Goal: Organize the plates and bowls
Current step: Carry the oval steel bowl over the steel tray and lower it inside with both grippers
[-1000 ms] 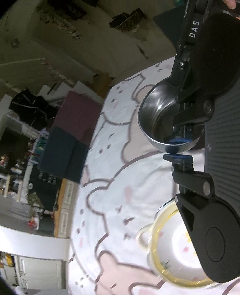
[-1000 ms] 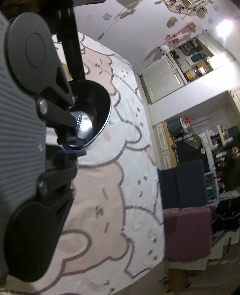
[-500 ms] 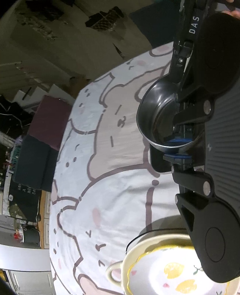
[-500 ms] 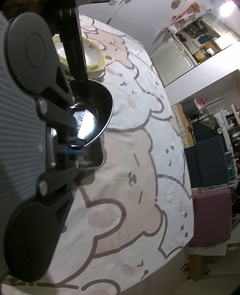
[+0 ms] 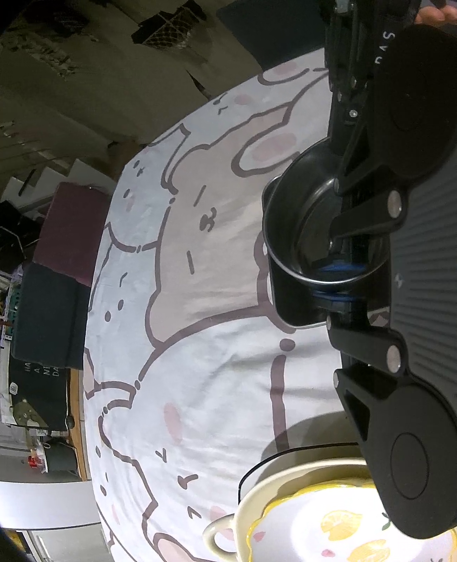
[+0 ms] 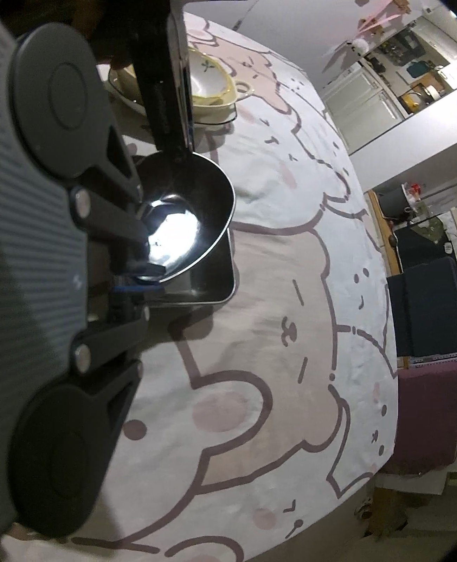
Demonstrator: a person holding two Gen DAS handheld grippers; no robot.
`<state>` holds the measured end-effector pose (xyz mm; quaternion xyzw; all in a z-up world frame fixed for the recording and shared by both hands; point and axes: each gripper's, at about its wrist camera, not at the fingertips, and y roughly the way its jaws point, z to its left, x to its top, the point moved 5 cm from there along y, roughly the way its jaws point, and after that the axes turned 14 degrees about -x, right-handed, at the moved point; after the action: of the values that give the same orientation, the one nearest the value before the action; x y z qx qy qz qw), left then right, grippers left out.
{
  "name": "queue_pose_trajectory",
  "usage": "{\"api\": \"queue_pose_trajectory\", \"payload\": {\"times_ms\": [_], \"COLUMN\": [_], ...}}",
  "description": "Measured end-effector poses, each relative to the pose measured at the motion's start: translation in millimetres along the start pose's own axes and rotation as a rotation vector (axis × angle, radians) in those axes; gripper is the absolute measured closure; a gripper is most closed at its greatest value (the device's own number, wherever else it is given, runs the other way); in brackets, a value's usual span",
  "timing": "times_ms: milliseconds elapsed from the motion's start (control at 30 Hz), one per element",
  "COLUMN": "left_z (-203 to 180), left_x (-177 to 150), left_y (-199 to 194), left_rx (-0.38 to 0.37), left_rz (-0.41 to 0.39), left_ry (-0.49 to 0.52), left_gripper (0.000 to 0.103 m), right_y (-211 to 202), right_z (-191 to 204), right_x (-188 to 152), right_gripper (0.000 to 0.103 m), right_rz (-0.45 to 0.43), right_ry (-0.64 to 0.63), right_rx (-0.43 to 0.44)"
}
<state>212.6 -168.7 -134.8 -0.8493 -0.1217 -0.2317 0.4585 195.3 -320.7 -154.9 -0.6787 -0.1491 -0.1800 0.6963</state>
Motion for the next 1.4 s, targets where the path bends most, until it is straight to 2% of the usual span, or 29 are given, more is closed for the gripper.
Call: {"api": "queue_pose_trajectory", "payload": {"times_ms": [467,633,1067,1233,1400], "left_z": [0.0,1.9,5.1,5.6,4.8], "left_x": [1.5,2.0,3.1,4.9,6.0], "left_y": [10.3,13.5,15.7,15.4,14.4], "left_rx": [0.025,0.021,0.025,0.022,0.014], "left_rz": [0.014,0.013,0.009,0.007,0.005], "left_ry": [0.093,0.089,0.090,0.089,0.087], "left_gripper": [0.090,0.094,0.094,0.095,0.095], "right_y": [22.1,23.8,28.6,24.3,18.5], "right_z": [7.6,8.8,14.3,14.6,12.9], "right_x": [-0.3,1.0,1.0,2.4,5.0], "right_gripper": [0.096,0.096,0.091,0.079,0.079], "right_rz": [0.047,0.054,0.070,0.055,0.040], "right_ry": [-0.044,-0.037,-0.048,-0.051,-0.034], "right_rx": [-0.046,-0.048,-0.051,-0.034,-0.023]}}
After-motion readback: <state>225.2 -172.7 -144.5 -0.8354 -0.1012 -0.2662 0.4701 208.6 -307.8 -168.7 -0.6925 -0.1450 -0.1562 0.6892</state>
